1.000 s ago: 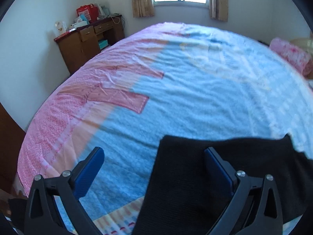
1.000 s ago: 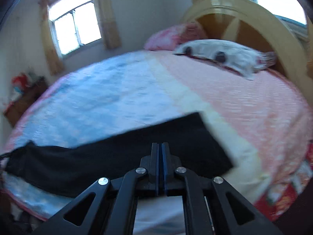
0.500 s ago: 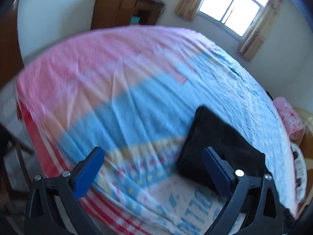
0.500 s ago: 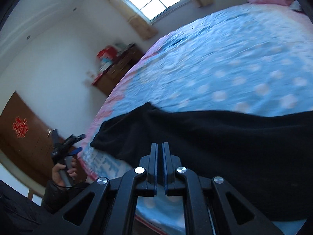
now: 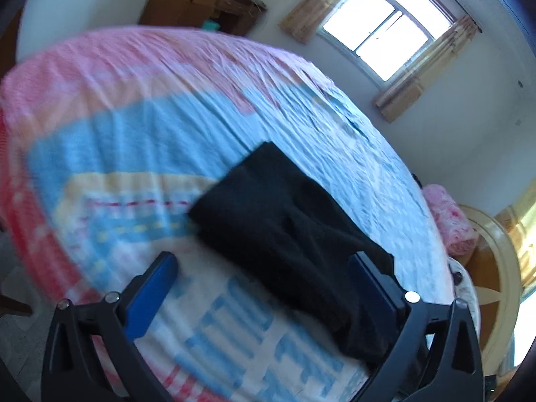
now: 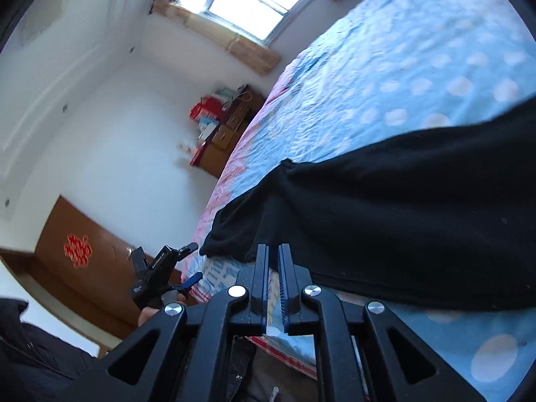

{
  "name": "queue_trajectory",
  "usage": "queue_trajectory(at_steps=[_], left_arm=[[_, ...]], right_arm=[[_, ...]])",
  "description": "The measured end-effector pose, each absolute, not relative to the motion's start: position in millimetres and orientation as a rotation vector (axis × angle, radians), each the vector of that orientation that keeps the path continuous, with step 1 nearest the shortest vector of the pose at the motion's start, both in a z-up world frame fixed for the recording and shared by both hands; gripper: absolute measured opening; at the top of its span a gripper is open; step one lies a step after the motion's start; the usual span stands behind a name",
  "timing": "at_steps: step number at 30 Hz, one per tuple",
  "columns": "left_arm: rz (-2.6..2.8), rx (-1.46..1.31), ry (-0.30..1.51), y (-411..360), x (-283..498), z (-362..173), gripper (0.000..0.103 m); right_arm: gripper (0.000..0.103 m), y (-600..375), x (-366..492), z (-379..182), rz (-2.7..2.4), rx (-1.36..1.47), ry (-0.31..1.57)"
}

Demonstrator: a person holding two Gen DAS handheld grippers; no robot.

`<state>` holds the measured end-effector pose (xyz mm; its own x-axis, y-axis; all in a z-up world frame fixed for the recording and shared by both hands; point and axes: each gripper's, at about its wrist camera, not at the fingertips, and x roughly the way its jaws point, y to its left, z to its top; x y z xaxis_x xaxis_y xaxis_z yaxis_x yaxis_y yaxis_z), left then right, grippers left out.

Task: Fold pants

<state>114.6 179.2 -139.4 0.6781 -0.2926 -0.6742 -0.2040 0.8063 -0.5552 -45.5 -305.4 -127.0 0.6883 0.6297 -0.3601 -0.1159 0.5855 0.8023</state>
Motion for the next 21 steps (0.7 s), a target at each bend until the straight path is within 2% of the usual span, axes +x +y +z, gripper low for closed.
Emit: queue_trajectory(at_steps=[4, 6, 9, 11, 12, 14, 19, 20, 21], left_arm=[[-0.043, -0.652, 0.818, 169.1, 132.8, -130.2, 0.103], [-0.068, -0.728, 0.781, 175.8, 143.0, -130.2, 0.099], [-0.086, -0.796, 0.762, 187.1, 153.9, -133.6, 0.074], [-0.081, -0.772, 0.749, 188.1, 157.3, -132.2, 0.043], [-0.083, -0.749, 0.744, 187.0, 159.4, -132.5, 0.035], [-0.107, -0.738, 0.754, 187.5, 162.9, -138.1, 0.027], [-0.132, -0.823, 0.738, 207.6, 164.4, -146.7, 0.022], [-0.118, -0.831, 0.734, 213.4, 165.4, -144.9, 0.022], [-0.103, -0.831, 0.729, 218.0, 165.8, -142.8, 0.022]], right_arm=[[0.007, -315.0, -48.4, -122.5, 0.46, 0.847, 0.663], [0.007, -314.6, -48.8, -120.1, 0.457, 0.839, 0.653], [0.007, -316.8, -47.4, -119.5, 0.451, 0.839, 0.657], [0.007, -319.0, -48.3, -121.5, 0.442, 0.837, 0.666], [0.007, -321.3, -49.8, -123.4, 0.431, 0.84, 0.672], [0.007, -334.3, -58.7, -126.6, 0.394, 0.876, 0.661], [0.01, -405.8, -117.9, -133.2, 0.189, 1.081, 0.481], [0.027, -424.5, -137.8, -133.8, 0.121, 1.118, 0.435], [0.06, -441.3, -158.8, -133.8, 0.056, 1.151, 0.386]])
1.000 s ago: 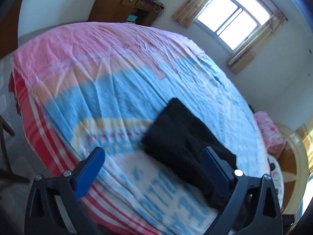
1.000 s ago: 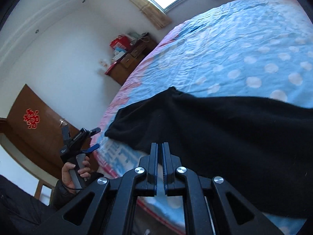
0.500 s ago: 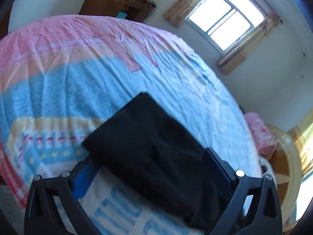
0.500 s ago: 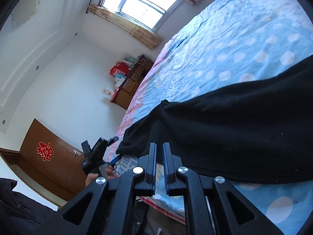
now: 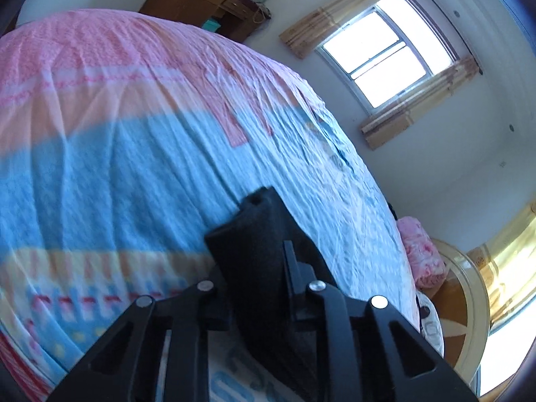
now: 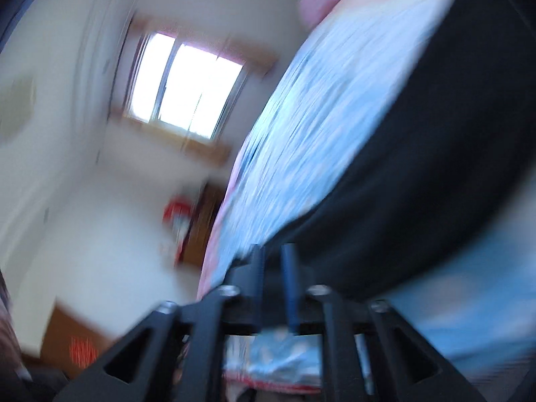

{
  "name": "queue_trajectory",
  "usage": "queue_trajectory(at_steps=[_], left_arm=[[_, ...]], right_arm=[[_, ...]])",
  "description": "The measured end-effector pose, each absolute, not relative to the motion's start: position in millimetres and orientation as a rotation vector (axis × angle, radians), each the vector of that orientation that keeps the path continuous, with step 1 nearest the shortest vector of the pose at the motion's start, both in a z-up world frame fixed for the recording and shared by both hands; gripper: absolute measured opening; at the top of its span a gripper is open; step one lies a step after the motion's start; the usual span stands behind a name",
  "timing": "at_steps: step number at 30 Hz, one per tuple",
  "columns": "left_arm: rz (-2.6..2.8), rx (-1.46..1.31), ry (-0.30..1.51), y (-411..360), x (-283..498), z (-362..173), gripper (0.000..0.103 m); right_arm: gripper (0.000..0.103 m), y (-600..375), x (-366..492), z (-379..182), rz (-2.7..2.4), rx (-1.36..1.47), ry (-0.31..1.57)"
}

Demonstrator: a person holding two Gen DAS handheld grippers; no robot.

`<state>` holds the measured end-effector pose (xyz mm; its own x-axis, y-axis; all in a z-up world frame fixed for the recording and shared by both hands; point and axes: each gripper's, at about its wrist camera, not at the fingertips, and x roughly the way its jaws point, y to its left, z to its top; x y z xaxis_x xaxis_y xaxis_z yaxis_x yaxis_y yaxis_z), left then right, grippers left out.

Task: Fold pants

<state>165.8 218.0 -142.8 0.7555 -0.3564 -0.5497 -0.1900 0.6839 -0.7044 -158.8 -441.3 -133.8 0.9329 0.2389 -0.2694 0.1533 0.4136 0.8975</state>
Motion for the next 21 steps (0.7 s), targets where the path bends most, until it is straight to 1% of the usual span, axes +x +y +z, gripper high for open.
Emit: queue_trajectory(at_steps=[1, 2, 3, 5, 8, 10, 11, 12, 13, 14, 16, 17, 18, 19, 20, 21], left_arm=[[-0.086, -0.832, 0.722, 224.3, 167.3, -138.3, 0.022], [-0.075, -0.833, 0.711, 229.6, 168.1, -135.4, 0.021], [-0.059, -0.826, 0.685, 235.7, 169.2, -130.1, 0.021], [-0.02, -0.774, 0.672, 241.8, 173.8, -123.2, 0.013], [0.065, -0.67, 0.709, 245.6, 179.4, -117.2, 0.013], [0.142, -0.614, 0.674, 254.2, 170.9, -107.3, 0.013], [0.202, -0.571, 0.643, 259.3, 165.1, -98.4, 0.015], [0.247, -0.527, 0.622, 261.8, 160.5, -89.2, 0.017], [0.257, -0.486, 0.617, 260.3, 157.6, -81.7, 0.023], [0.246, -0.451, 0.619, 256.7, 156.6, -77.0, 0.027], [0.205, -0.362, 0.618, 238.7, 156.0, -67.4, 0.027], [0.178, -0.312, 0.616, 226.3, 156.2, -64.3, 0.03], [0.15, -0.286, 0.612, 216.7, 156.4, -62.8, 0.036], [0.11, -0.264, 0.612, 202.2, 159.3, -63.7, 0.044], [0.091, -0.254, 0.62, 193.0, 160.7, -65.3, 0.05], [0.067, -0.243, 0.637, 179.9, 166.4, -68.9, 0.05]], right_arm=[[0.075, -459.6, -187.3, -133.0, -0.044, 1.191, 0.304], [0.093, -471.7, -211.5, -131.5, -0.131, 1.214, 0.22], [0.095, -485.0, -242.2, -129.3, -0.232, 1.23, 0.103], [0.095, -505.2, -280.6, -126.2, -0.372, 1.23, 0.003], [0.095, -530.9, -304.7, -125.8, -0.494, 1.184, 0.023], [0.095, -541.4, -300.2, -130.7, -0.488, 1.152, 0.084], [0.095, -544.1, -297.5, -132.2, -0.474, 1.136, 0.105], [0.095, -548.5, -296.9, -134.4, -0.451, 1.123, 0.111], [0.095, -549.9, -294.3, -136.0, -0.43, 1.119, 0.105], [0.095, -551.8, -294.3, -136.8, -0.412, 1.117, 0.088], [0.093, -552.6, -294.8, -135.1, -0.415, 1.077, 0.08], [0.087, -550.6, -294.6, -131.3, -0.439, 1.03, 0.096], [0.081, -543.6, -291.7, -127.2, -0.467, 0.977, 0.111], [0.08, -539.9, -293.5, -119.3, -0.499, 0.916, 0.12], [0.08, -537.1, -292.3, -112.7, -0.521, 0.871, 0.118], [0.08, -534.2, -292.6, -103.2, -0.537, 0.821, 0.109]])
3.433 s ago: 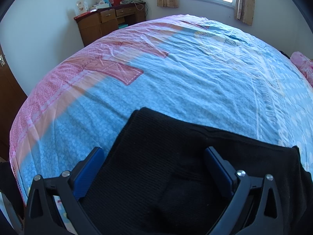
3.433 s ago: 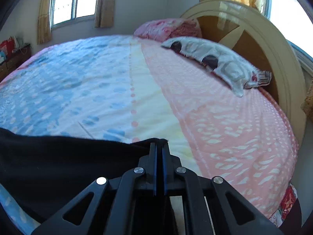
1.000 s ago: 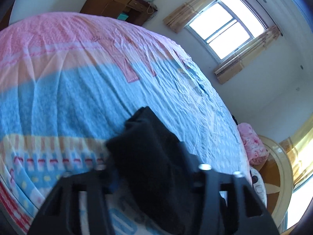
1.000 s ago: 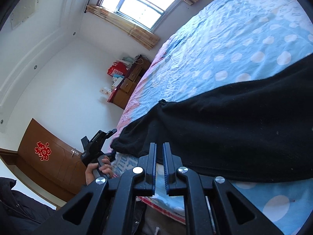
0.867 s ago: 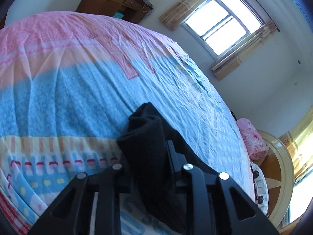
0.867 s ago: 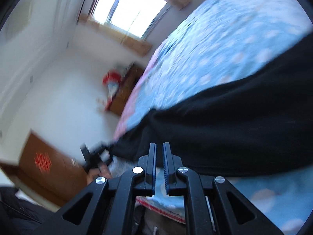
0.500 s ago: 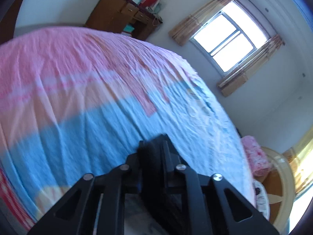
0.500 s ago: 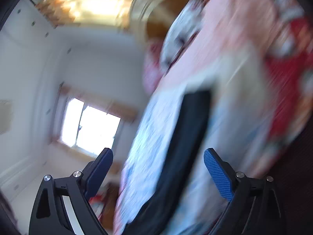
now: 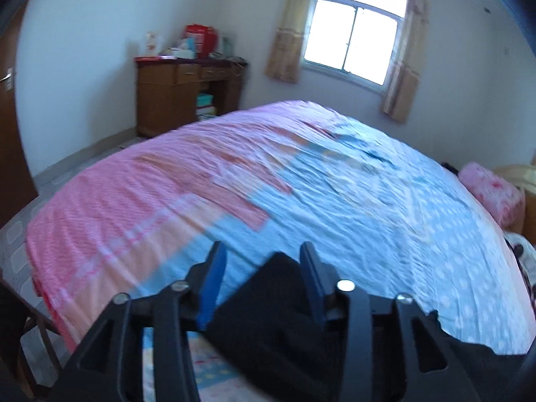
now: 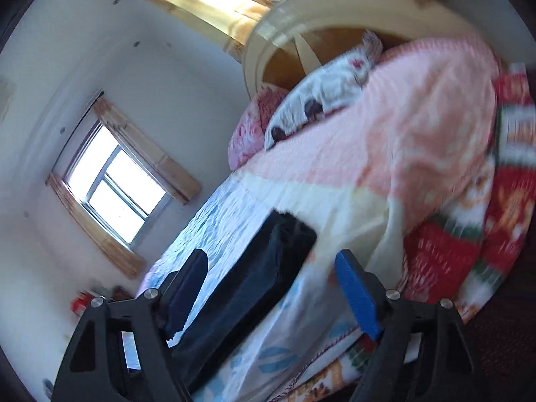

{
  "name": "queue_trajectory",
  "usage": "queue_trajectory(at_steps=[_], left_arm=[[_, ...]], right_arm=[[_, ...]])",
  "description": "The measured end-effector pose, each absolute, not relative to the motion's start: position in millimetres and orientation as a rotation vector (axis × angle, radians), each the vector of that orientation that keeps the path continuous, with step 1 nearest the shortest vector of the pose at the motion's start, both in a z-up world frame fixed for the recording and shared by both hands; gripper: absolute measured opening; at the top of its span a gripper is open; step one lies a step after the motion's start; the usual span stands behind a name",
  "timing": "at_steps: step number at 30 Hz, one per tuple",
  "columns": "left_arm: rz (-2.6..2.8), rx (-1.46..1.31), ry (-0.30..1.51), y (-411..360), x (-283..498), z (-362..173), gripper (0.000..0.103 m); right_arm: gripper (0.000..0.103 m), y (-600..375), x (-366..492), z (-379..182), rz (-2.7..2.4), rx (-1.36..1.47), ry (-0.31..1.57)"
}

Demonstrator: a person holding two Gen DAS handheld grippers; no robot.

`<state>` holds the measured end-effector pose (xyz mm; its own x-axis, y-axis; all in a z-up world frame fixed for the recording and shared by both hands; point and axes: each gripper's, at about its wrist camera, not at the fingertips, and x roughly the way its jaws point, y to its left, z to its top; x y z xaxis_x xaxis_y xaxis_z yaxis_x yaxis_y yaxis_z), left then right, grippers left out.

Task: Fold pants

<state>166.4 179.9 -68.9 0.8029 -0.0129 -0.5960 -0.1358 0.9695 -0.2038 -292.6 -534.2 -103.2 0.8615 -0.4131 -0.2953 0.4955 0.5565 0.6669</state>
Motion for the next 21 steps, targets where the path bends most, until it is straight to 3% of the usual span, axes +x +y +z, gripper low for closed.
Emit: queue_trajectory(at_steps=[6, 16, 19, 21], left_arm=[[-0.007, -0.242, 0.76, 129.9, 187.5, -93.9, 0.05], [0.015, -0.251, 0.847, 121.8, 186.9, -118.1, 0.053], [0.02, -0.24, 0.851, 116.7, 187.8, -118.0, 0.059], [0.023, -0.229, 0.854, 114.3, 188.2, -118.0, 0.06]], right_arm=[[0.078, -558.6, -259.2, -99.4, -0.514, 0.747, 0.213], [0.077, -550.1, -238.5, -115.9, -0.455, 0.803, 0.25], [0.064, -546.2, -230.1, -117.2, -0.346, 0.852, 0.254], [0.063, -551.3, -224.8, -118.0, -0.372, 0.842, 0.254]])
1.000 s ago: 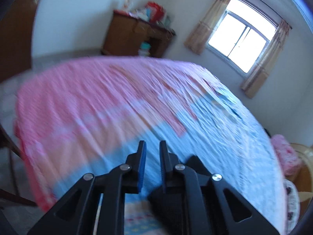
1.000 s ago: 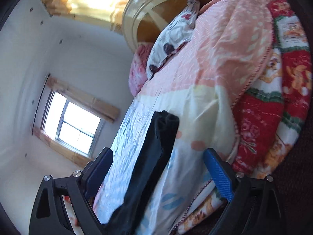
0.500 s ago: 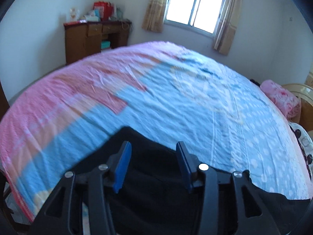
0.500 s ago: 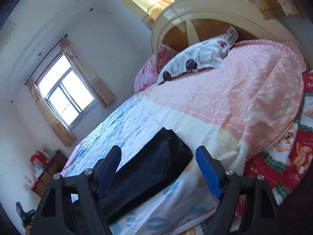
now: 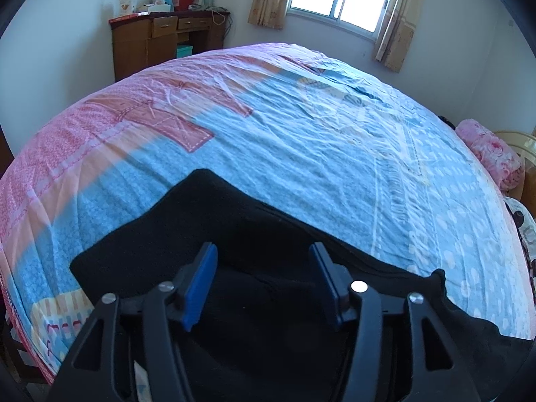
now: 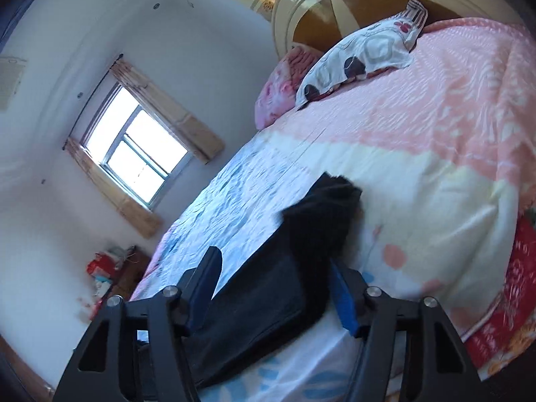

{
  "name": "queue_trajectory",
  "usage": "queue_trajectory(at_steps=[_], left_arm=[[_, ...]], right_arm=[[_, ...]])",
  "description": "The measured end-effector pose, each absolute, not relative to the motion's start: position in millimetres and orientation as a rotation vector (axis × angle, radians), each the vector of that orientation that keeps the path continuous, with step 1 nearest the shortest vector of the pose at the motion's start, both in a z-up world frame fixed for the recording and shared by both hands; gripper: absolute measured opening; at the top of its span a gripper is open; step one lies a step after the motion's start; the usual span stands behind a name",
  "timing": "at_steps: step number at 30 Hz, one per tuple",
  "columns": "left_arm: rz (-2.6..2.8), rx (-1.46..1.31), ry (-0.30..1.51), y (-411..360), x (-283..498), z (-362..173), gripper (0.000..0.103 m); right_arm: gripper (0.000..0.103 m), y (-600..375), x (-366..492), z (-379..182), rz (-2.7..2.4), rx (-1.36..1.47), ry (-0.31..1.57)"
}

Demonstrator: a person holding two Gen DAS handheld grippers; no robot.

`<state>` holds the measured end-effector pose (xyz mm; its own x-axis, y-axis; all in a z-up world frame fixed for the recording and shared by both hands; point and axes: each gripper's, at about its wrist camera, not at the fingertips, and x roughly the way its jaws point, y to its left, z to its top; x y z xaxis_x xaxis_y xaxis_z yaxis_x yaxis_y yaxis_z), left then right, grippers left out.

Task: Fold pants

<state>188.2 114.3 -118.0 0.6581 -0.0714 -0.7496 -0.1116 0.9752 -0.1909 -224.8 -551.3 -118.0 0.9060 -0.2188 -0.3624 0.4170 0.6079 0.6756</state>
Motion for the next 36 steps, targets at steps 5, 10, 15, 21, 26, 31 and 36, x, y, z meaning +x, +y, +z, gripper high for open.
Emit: queue_trajectory(at_steps=[5, 10, 15, 21, 26, 31, 36], left_arm=[[0.014, -0.254, 0.854, 119.1, 187.4, -118.6, 0.06], [-0.011, -0.28, 0.843, 124.5, 184.3, -108.1, 0.06], [-0.023, -0.326, 0.767, 142.8, 171.6, -89.4, 0.07], [-0.046, -0.381, 0.77, 161.8, 164.4, -92.4, 0.07], [-0.032, -0.379, 0.79, 174.2, 163.8, -101.6, 0.07], [-0.027, -0.394, 0.783, 181.6, 162.5, -104.5, 0.07], [-0.033, -0.392, 0.791, 179.2, 164.6, -105.0, 0.07]], right_arm=[[0.016, -565.6, -223.1, -124.5, -0.463, 0.834, 0.306], [0.007, -565.5, -229.4, -122.0, -0.486, 0.822, 0.351], [0.008, -495.3, -189.9, -50.1, -0.34, 0.516, 0.301], [0.008, -356.0, -104.9, -41.1, -0.001, 0.222, 0.434], [0.013, -248.4, -62.9, -120.1, 0.16, -0.038, 0.606], [0.076, -220.9, -57.7, -155.1, 0.216, -0.099, 0.674], [0.08, -233.7, -58.3, -128.2, 0.349, 0.136, 0.669]])
